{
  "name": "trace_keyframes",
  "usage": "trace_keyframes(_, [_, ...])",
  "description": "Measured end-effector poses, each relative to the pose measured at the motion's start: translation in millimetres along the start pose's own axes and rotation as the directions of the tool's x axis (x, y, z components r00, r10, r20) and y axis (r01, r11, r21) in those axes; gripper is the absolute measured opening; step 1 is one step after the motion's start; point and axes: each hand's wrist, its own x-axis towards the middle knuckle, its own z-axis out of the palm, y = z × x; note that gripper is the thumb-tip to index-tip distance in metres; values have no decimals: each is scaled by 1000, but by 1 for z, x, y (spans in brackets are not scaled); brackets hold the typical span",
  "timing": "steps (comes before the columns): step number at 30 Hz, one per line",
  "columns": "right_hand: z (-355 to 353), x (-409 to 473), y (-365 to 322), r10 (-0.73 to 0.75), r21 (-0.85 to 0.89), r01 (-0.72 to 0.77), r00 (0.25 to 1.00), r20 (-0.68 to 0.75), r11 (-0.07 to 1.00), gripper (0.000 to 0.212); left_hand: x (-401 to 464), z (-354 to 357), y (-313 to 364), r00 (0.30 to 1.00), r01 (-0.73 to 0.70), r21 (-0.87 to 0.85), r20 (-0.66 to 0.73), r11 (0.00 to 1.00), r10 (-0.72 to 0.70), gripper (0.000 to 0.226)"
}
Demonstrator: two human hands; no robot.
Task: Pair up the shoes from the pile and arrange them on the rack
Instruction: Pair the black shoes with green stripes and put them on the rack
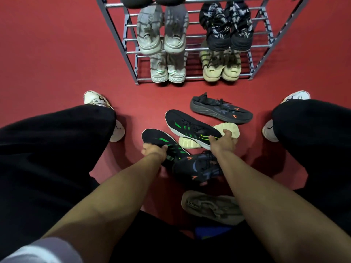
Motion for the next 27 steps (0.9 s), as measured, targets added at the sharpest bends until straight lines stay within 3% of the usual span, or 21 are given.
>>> trace_keyframes(2, [3, 1, 0, 43, 11, -43, 999, 29, 999, 66, 7, 3, -3, 996, 72, -24, 46, 997, -70, 80])
trace_keyframes(5, [6, 4, 0, 93, 99, -98, 994, 60, 990, 63, 9, 4, -5, 974, 113, -158, 213, 981, -78, 45])
trace_keyframes(10, [5, 20, 6, 123, 222, -137, 990, 73, 965, 46, 16, 4, 0, 972, 103, -219, 227, 970, -52, 43])
trace_keyframes(12, [2, 18, 5, 127, 240, -144, 989, 81, 960, 40, 13, 5, 1, 967, 131, -211, 241, 969, -78, 31])
trace_keyframes(15, [2, 14, 6, 132, 230, -157, 984, 122, 960, 33, 15, -1, 0, 976, 134, -217, 197, 967, -91, 19])
trace_keyframes(18, [0, 11, 3, 103, 120, -123, 982, 157, 985, 37, 27, -1, -3, 980, 107, -185, 185, 977, -72, 49])
trace_keyframes(20, [-3, 9, -4, 59, -36, -55, 989, 136, 998, 45, 21, -4, 7, 987, 62, -269, 162, 961, -18, 42])
trace_keyframes(22, [-4, 3, -12, -7, -158, 24, 995, 102, 987, 51, 7, -10, 22, 996, -52, -358, 55, 932, 77, 33])
trace_keyframes(25, [-4, -8, -17, -184, -228, 186, 982, 29, 956, 53, -3, -19, 43, 984, -178, -431, -75, 885, 161, 19])
trace_keyframes(27, [-2, -16, -20, -282, -240, 286, 958, 54, 928, 51, -10, -35, 56, 966, -254, -423, -163, 870, 202, 22])
